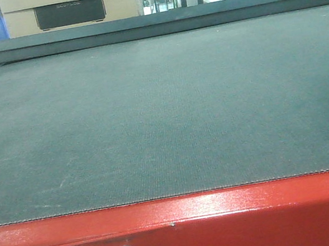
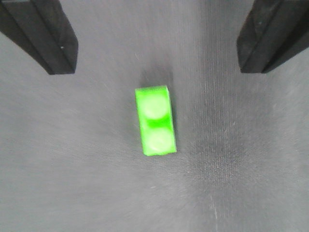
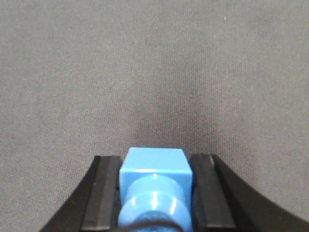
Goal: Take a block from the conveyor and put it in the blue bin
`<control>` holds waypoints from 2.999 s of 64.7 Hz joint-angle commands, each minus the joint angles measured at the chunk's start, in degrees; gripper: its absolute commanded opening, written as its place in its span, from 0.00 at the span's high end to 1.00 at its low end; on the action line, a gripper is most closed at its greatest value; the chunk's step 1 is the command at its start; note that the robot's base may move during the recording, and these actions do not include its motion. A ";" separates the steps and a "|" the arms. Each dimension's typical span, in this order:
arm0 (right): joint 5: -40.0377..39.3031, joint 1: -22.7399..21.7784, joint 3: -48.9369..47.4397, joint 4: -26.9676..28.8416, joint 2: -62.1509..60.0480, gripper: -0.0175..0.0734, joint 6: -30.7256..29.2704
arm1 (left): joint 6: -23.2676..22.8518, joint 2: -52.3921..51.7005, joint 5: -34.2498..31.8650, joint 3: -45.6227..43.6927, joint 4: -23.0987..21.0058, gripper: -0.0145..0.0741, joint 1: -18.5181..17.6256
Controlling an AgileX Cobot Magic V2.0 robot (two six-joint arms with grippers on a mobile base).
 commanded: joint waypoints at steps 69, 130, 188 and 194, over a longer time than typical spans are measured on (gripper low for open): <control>-1.88 0.14 0.10 -0.04 -0.53 0.98 -0.56 | -0.18 16.25 -2.46 -4.55 -1.19 0.96 0.10; -8.41 0.23 10.98 -2.95 -3.72 0.98 -0.56 | -8.60 -32.82 -18.11 27.63 -2.66 0.96 -13.88; 6.10 4.66 -2.56 -6.07 -31.93 0.98 -0.56 | -8.60 -53.16 -13.77 21.49 -2.66 0.96 -13.88; 6.22 4.66 -2.69 -6.07 -31.93 0.98 -0.56 | -8.60 -53.16 -13.77 21.49 -2.66 0.96 -13.88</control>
